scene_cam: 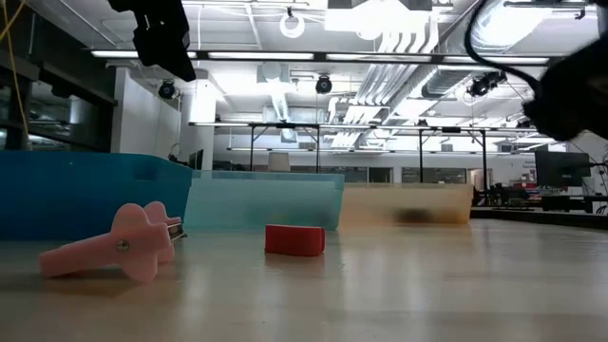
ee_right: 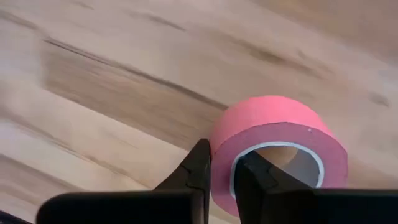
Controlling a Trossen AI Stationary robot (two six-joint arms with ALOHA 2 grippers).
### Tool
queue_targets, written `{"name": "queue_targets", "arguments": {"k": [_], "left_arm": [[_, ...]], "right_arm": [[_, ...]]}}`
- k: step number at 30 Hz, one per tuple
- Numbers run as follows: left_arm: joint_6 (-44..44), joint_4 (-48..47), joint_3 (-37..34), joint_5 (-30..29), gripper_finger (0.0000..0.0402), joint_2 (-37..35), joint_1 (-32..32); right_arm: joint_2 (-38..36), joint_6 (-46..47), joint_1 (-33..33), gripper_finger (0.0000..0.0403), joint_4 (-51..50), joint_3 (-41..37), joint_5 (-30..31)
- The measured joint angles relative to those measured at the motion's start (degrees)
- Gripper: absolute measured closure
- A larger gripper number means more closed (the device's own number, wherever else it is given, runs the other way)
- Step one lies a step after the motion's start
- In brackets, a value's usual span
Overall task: Pick and place Stapler, Stapler remover, tape
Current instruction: Put the pink tape in the orange bin
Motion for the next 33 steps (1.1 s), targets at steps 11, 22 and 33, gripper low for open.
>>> {"name": "queue_targets", "arguments": {"k": [11, 22, 33], "left_arm": [[2.5, 2.8, 0.0, -1.0, 0.0090, 0.0, 0.1], [-0.7, 2.8, 0.0, -3.4, 0.0090, 0.0, 0.1], [-9.0, 8.6, 0.0, -10.0, 0.0090, -0.3, 0.1]], "right_arm": [[0.0, -22.8, -10.9, 0.0372, -6.9, 13.9, 6.7], [0.0, -64.1, -38.8, 0.0372, -13.1, 23.7, -0.6], [2.7, -91.5, -66.3, 0.0372, -4.8, 28.5, -15.3]]}}
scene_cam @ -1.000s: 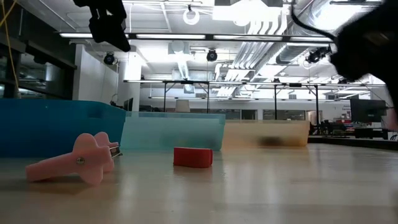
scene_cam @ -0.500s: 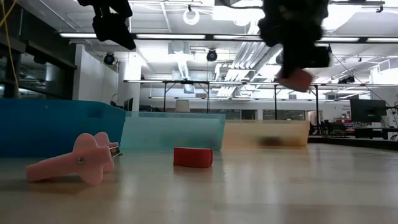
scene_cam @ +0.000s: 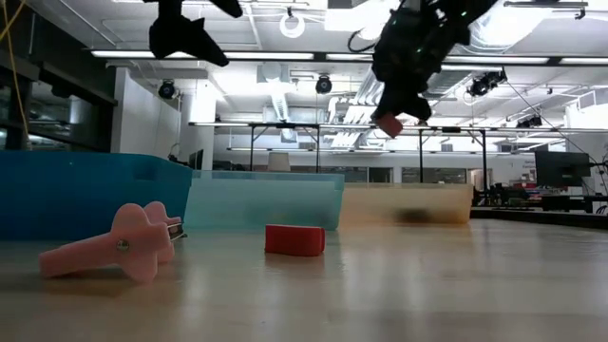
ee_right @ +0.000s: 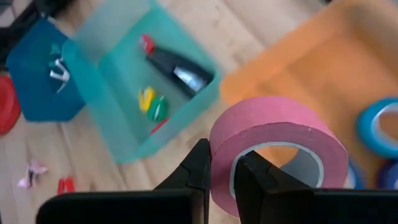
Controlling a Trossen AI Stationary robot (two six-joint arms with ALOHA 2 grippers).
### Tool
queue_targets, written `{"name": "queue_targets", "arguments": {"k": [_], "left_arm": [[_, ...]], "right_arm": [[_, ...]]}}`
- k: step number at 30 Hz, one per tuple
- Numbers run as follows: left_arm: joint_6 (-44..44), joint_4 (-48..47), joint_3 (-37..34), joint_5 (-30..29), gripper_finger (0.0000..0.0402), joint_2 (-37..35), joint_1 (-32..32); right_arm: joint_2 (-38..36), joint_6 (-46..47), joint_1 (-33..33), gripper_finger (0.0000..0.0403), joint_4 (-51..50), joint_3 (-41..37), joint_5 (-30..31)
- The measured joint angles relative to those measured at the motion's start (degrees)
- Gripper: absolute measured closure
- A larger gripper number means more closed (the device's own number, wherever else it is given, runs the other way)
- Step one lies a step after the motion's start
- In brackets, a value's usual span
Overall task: Pick and place Stapler, Stapler remover, tape
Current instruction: Put the pink tape in the orange bin
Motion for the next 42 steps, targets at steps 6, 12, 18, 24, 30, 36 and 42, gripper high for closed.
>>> {"name": "queue_targets", "arguments": {"k": [6, 12, 18, 24, 30, 36, 42], "left_arm": [[-2.4, 2.4, 0.0, -7.4, 0.0090, -2.1, 0.0], [-2.8, 6.4, 0.0, -12.5, 0.0090, -3.9, 0.0], [-4.5, 6.8, 0.0, -14.4, 0.0090, -5.6, -0.1], [-5.4, 7.6, 0.0, -14.6, 0.0090, -5.6, -0.1], [-5.4, 7.1, 0.0, -14.6, 0.0090, -5.6, 0.0], [-5.4, 5.9, 0.0, -14.6, 0.0090, -5.6, 0.0], [-5.9, 5.5, 0.0, -14.5, 0.0090, -5.6, 0.0]], "right_arm": [[14.0, -12.0, -5.4, 0.0372, -6.7, 14.1, -2.7], [27.9, -17.5, -6.3, 0.0372, -15.4, 27.5, 1.4], [33.9, -21.2, -6.4, 0.0372, -17.6, 31.4, 3.2], [36.4, -22.6, -6.5, 0.0372, -16.8, 29.9, 5.4], [36.6, -22.7, -6.7, 0.0349, -15.7, 28.1, 9.4], [36.6, -21.2, -5.9, 0.0327, -15.9, 27.9, 8.9], [36.6, -21.1, -5.1, 0.0337, -18.4, 27.9, 9.8]]}}
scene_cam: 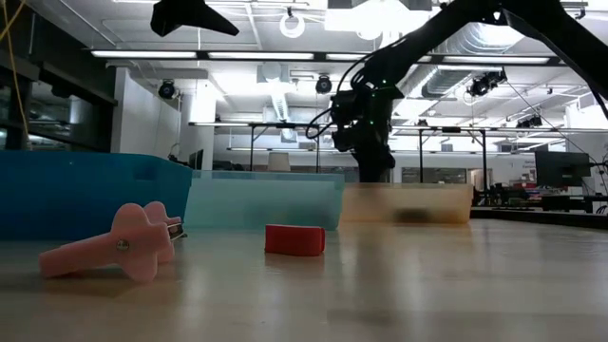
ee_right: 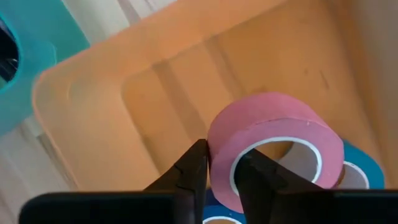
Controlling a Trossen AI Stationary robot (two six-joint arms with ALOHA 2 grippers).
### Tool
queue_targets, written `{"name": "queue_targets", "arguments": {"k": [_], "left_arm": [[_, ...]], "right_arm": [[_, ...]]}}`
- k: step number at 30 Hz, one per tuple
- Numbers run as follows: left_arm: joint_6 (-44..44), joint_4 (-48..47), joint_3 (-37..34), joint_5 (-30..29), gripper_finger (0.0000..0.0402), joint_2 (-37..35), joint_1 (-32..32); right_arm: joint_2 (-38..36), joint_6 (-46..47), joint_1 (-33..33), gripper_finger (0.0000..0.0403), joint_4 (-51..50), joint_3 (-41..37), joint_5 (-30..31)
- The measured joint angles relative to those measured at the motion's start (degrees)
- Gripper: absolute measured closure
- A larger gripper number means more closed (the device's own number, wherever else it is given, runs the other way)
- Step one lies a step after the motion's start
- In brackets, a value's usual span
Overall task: Pick and place Stapler, Stapler remover, tape
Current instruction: Put the pink tape in the orange bin, then put the pink staple remover in the blue bin
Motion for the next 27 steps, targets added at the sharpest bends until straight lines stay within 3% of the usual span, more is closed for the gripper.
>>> {"name": "queue_targets", "arguments": {"k": [7, 19, 27], "left_arm": [[0.0, 0.0, 0.0, 1.9, 0.0090, 0.0, 0.0], [1.5, -5.6, 0.0, 8.6, 0.0090, 0.0, 0.0], [1.5, -12.6, 0.0, 16.3, 0.0090, 0.0, 0.0]], "right_arm": [[0.0, 0.4, 0.1, 0.0331, -1.0, 0.0, -0.9], [-0.6, 3.2, 0.1, 0.0189, -3.9, 0.0, 1.9], [-6.2, 6.5, 1.7, 0.0175, -8.6, 0.0, 5.5]]}}
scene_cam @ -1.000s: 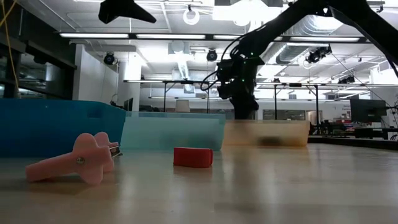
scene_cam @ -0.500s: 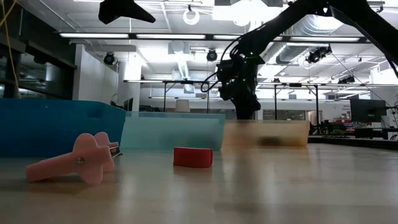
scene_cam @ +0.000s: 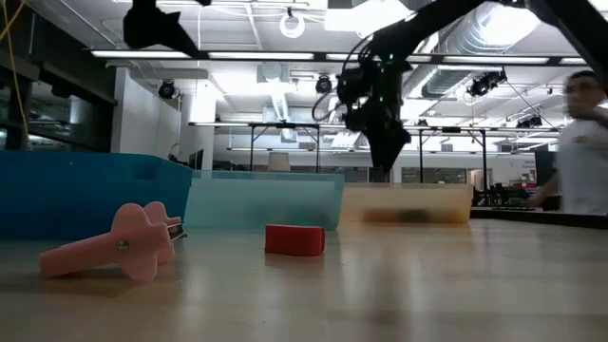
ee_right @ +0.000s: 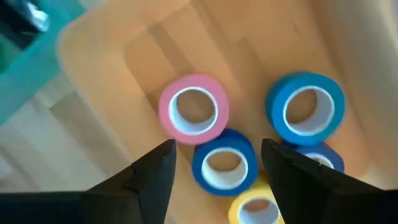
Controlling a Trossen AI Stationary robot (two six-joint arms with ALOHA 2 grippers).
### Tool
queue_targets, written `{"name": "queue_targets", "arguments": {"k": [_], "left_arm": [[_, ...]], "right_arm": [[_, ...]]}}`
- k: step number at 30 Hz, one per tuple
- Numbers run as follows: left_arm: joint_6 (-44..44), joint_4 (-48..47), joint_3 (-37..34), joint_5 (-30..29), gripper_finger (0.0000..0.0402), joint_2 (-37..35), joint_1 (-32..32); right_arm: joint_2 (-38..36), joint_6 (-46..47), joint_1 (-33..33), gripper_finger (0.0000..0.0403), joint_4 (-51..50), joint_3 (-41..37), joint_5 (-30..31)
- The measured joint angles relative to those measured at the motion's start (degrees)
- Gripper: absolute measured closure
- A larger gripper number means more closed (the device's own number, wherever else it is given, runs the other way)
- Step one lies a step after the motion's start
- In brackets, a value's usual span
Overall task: Pick and place Stapler, Stapler remover, tape
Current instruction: Put the pink staple remover in the blue bin
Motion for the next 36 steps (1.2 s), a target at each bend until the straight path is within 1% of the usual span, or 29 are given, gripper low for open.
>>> {"name": "queue_targets", "arguments": {"k": [7, 11, 15, 20, 23, 26, 29, 32, 36], "left_arm": [[1.2, -4.2, 0.0, 3.8, 0.0090, 0.0, 0.0], [5.2, -3.4, 0.1, 6.1, 0.0090, 1.2, 0.0], [9.8, -3.7, 0.1, 10.8, 0.0090, 4.1, 0.0], [14.2, -3.6, 0.1, 16.7, 0.0090, 9.0, -0.3], [15.5, -3.4, 0.1, 18.1, 0.0090, 11.8, -1.5], [16.4, -2.8, 0.0, 18.1, 0.0090, 13.9, -3.5], [16.8, -2.6, 0.0, 16.6, 0.0090, 15.8, -5.4], [16.8, -1.7, 0.0, 13.9, 0.0090, 17.1, -7.1], [17.0, -0.4, 0.0, 8.7, 0.0090, 19.3, -9.5]], "right_arm": [[-7.9, 6.7, 4.2, 0.0178, -1.9, 0.0, 0.8], [-12.8, 10.5, 8.3, 0.0179, -4.6, 0.0, 4.4], [-17.6, 14.9, 13.4, 0.0183, -6.8, 0.0, 8.5], [-22.6, 22.3, 21.1, 0.0187, -8.2, 0.0, 11.4], [-24.6, 27.0, 25.9, 0.0186, -8.9, 0.0, 14.0], [-25.7, 31.9, 31.0, 0.0185, -9.9, 0.0, 17.3], [-26.0, 35.8, 36.0, 0.0188, -10.7, 0.0, 20.5], [-25.9, 38.8, 40.6, 0.0191, -11.1, 0.0, 23.6], [-25.9, 41.5, 45.8, 0.0192, -11.2, 0.0, 27.7]]}}
